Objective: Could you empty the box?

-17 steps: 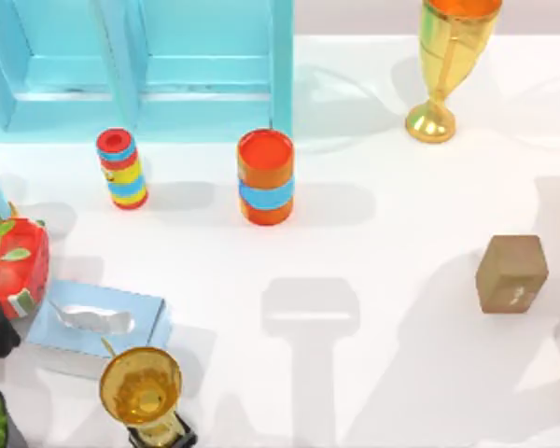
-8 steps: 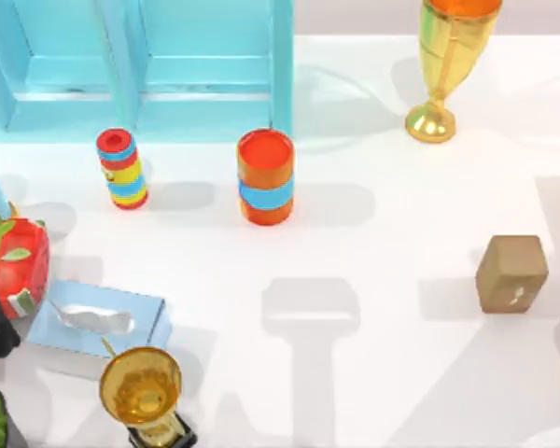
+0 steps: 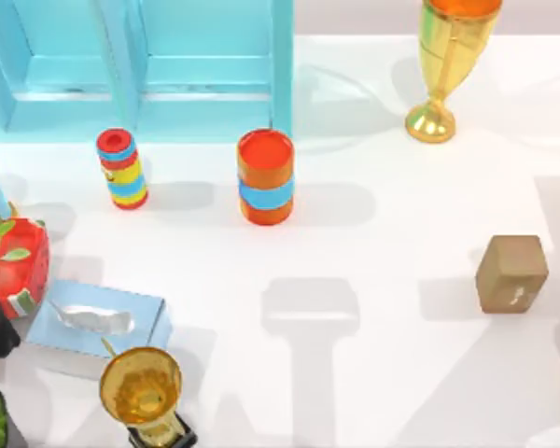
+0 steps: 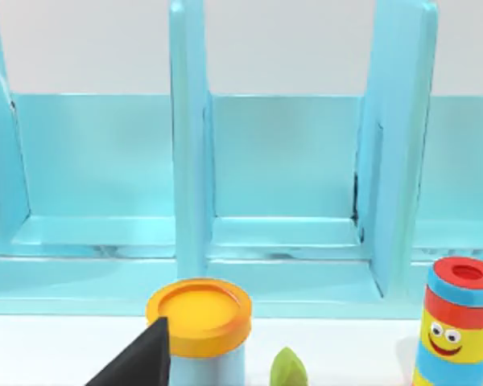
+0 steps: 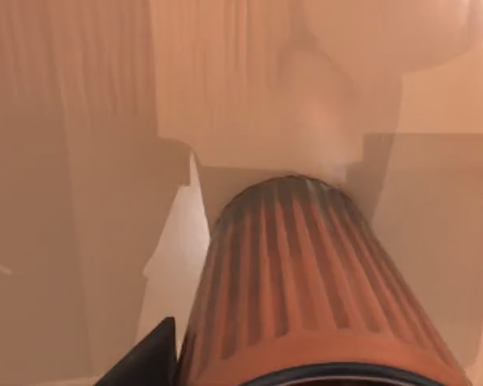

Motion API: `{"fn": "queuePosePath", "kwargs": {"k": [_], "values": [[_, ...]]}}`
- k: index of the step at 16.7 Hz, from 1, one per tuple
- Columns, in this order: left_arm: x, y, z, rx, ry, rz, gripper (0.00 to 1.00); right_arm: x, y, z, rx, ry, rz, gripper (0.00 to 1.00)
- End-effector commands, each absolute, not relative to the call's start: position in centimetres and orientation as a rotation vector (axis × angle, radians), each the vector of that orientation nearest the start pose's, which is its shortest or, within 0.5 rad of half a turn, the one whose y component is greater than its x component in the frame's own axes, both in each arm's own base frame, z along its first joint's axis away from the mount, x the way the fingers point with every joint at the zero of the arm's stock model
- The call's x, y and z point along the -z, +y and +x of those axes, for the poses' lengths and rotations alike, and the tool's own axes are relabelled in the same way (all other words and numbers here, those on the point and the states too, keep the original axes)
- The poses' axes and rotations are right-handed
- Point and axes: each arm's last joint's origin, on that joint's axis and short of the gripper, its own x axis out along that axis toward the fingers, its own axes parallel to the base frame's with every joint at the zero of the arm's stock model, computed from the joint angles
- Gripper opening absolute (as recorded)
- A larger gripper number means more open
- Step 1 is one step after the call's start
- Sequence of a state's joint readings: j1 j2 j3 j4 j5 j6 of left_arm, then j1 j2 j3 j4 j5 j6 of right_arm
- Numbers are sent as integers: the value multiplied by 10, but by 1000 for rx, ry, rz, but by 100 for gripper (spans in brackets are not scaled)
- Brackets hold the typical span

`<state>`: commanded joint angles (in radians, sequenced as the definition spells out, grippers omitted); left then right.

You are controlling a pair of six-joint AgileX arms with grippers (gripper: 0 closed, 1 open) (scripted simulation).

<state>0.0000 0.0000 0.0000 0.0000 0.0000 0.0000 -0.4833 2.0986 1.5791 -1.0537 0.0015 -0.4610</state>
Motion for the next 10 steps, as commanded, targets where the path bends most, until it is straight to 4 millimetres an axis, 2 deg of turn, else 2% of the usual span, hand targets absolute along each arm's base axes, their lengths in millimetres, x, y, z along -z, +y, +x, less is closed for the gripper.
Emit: {"fn": "queuePosePath", "kwargs": {"k": [10], "values": [[-160, -1, 106, 0, 0, 0, 100, -159, -183, 357, 10, 1573, 13, 10]]}}
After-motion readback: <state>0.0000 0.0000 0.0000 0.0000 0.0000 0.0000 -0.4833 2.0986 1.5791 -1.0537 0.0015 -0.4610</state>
